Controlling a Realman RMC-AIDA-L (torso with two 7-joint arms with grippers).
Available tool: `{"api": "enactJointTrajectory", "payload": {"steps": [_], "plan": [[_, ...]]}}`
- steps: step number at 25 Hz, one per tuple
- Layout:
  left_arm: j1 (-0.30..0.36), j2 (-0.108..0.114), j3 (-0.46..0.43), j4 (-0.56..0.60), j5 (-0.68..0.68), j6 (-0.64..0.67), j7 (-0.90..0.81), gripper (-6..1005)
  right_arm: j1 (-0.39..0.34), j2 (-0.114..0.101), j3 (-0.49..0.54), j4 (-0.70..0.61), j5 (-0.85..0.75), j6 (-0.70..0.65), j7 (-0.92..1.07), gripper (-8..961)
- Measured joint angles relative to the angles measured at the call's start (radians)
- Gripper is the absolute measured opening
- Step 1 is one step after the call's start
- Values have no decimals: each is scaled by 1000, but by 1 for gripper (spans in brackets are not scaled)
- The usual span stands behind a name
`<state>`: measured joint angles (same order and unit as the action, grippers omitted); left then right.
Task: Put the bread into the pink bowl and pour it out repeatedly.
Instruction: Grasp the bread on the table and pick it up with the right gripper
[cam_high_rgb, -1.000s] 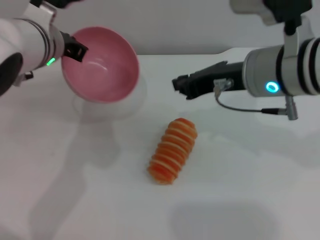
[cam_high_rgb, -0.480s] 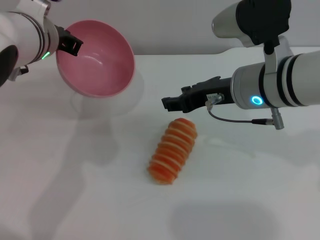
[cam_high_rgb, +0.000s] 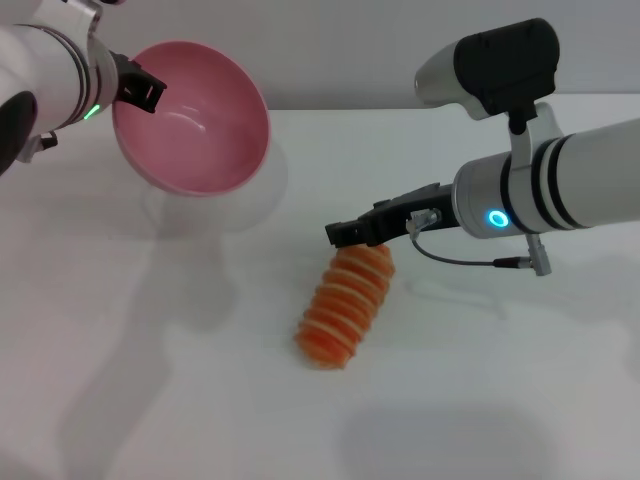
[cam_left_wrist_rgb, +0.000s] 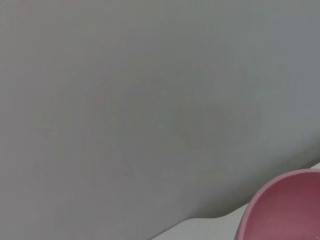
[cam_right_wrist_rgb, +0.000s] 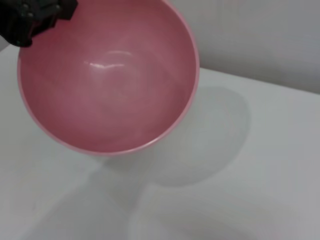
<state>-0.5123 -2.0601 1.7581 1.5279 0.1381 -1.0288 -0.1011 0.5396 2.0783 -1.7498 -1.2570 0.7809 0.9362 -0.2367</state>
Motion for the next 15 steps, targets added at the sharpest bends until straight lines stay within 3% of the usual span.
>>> {"api": "enactJointTrajectory", "payload": {"steps": [2,15], "plan": [[0,0,2,0,0,0,0,46,8,0,-2,22,11,-5,-1,769],[6,0,9,0,0,6,0,46,57,2,-2,184,45,-65,-5,768]]}}
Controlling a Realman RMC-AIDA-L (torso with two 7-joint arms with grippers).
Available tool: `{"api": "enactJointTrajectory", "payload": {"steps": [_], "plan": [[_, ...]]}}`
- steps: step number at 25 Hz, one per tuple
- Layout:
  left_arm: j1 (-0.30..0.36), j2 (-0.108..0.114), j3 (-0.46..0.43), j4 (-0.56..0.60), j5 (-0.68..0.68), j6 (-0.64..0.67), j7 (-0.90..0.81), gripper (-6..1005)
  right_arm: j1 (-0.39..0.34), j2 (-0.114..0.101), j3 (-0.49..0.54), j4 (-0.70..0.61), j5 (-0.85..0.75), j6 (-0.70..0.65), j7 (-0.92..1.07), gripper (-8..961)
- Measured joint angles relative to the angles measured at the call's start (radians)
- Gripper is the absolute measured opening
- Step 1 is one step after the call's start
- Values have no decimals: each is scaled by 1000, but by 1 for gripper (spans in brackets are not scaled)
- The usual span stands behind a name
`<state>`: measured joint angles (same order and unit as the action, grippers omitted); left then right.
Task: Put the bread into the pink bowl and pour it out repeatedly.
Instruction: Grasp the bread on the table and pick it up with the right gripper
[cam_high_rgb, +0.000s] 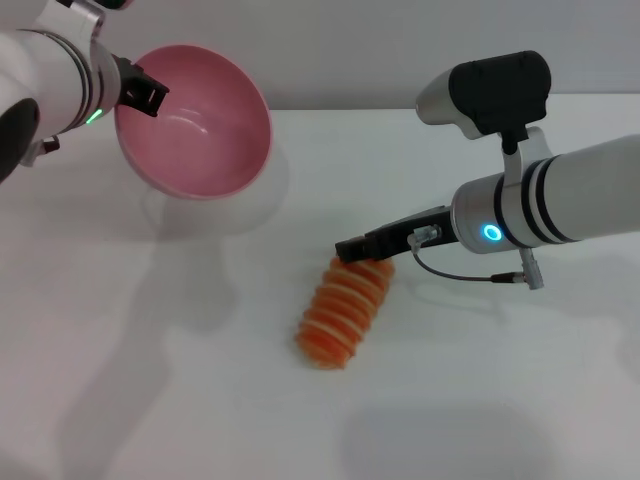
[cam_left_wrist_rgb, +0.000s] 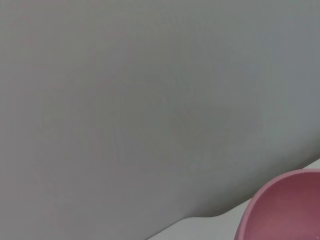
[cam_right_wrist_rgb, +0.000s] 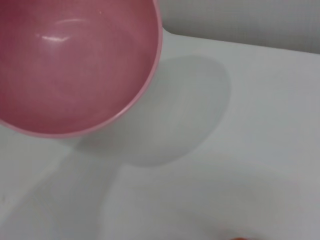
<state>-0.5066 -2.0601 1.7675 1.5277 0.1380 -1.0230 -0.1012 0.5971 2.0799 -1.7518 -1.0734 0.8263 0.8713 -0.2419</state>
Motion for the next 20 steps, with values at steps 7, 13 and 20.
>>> {"api": "enactJointTrajectory", "payload": {"steps": [7,13,20], "plan": [[-3,0,-13,-8,-22,-8,0,46,16,0,-14,39,39,-19,-21,768],[-11,0,-95,-43,-155,-12,62,45,24,0,-27,46,44,-25,-21,768],[-17,0,-126,-67,-196,-29,90,45,28,0,-37,52,53,-25,-21,767]]}}
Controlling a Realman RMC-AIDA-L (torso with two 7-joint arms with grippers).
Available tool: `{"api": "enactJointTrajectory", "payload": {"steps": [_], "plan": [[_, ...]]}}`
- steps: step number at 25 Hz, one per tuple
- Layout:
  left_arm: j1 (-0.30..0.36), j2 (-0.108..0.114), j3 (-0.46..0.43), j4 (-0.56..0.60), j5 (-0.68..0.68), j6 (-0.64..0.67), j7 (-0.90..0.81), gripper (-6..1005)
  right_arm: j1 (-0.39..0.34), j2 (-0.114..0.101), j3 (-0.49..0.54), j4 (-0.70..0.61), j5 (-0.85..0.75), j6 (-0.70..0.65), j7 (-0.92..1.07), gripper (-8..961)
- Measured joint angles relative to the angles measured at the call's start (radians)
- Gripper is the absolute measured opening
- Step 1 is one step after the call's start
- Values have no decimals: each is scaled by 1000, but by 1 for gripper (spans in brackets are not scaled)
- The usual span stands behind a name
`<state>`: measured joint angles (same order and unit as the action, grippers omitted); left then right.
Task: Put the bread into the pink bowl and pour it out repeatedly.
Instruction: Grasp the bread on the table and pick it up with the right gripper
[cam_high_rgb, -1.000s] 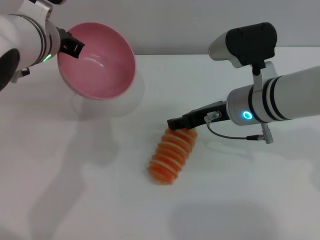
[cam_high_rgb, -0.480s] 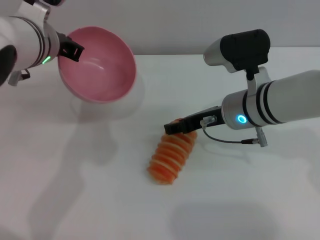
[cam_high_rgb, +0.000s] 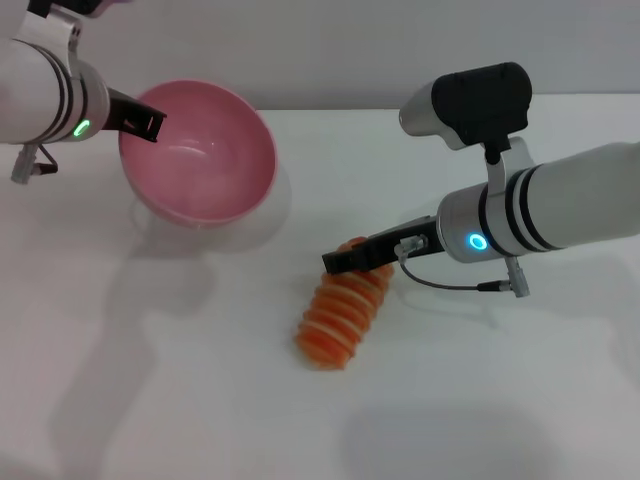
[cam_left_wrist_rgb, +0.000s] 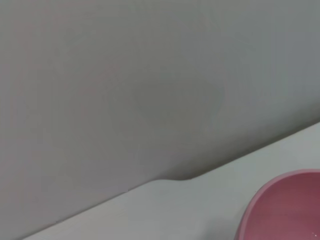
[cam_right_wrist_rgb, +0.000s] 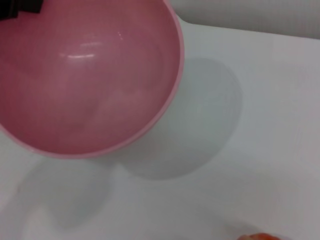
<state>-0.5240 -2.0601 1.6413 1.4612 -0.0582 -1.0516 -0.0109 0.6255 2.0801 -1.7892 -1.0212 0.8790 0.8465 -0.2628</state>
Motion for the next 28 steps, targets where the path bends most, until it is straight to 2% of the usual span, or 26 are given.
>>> {"api": "enactJointTrajectory", "payload": {"steps": [14,21,28], "plan": [[-14,2,-8,-10,-18,-12,25,46,30,0,-2,67,0,1,7,766],[-21,2,-12,-8,-20,-12,37,46,11,-2,-17,6,-29,27,6,760],[-24,2,-13,-11,-20,-11,40,46,8,-6,-12,-9,-36,37,9,582]]}}
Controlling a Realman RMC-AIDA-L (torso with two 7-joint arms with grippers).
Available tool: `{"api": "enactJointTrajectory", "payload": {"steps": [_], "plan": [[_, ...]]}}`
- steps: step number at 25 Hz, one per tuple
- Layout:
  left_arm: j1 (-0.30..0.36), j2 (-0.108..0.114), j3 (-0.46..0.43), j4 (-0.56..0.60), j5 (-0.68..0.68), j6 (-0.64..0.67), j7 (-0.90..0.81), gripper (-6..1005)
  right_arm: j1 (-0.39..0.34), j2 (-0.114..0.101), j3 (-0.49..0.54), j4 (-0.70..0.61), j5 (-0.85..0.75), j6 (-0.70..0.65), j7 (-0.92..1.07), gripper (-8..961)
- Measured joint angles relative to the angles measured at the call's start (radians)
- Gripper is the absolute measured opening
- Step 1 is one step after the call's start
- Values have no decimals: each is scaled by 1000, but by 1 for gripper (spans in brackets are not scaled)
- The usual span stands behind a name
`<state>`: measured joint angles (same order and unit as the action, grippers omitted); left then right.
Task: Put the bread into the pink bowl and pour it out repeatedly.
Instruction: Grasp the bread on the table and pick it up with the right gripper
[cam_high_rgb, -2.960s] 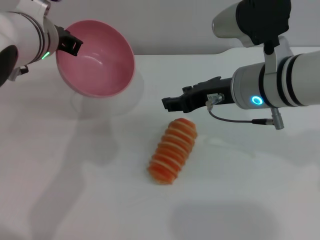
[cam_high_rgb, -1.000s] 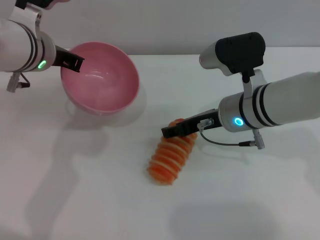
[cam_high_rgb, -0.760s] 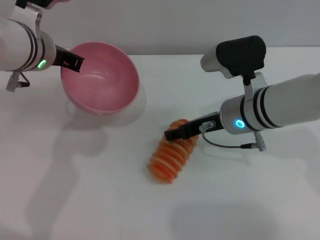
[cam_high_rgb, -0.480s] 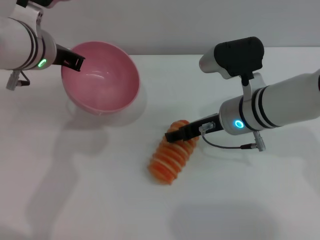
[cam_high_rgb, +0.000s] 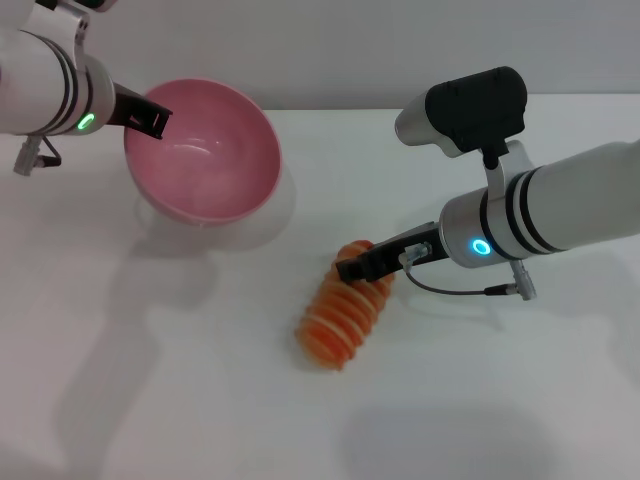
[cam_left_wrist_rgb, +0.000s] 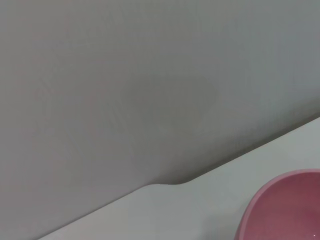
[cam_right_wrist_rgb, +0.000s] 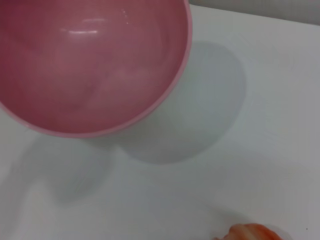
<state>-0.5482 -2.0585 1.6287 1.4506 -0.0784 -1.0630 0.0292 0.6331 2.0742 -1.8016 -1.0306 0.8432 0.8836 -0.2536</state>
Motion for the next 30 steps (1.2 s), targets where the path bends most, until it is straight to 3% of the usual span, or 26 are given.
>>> {"api": "enactJointTrajectory", "payload": {"steps": [10,11,19,28,30], "plan": [[-5,0,-1,0,0,6,0,46,-3,-2,4,-33,-1,18,-4,458],[-5,0,-1,0,0,6,0,46,-8,-2,4,-53,-3,24,-5,408],[-6,0,-1,1,0,6,0,45,-25,-2,10,-121,-39,52,1,379],[-13,0,3,-27,2,8,0,45,-84,-1,51,-362,-104,144,30,315],[-14,-1,6,-31,1,10,0,45,-93,-1,60,-419,-129,166,44,247]]}}
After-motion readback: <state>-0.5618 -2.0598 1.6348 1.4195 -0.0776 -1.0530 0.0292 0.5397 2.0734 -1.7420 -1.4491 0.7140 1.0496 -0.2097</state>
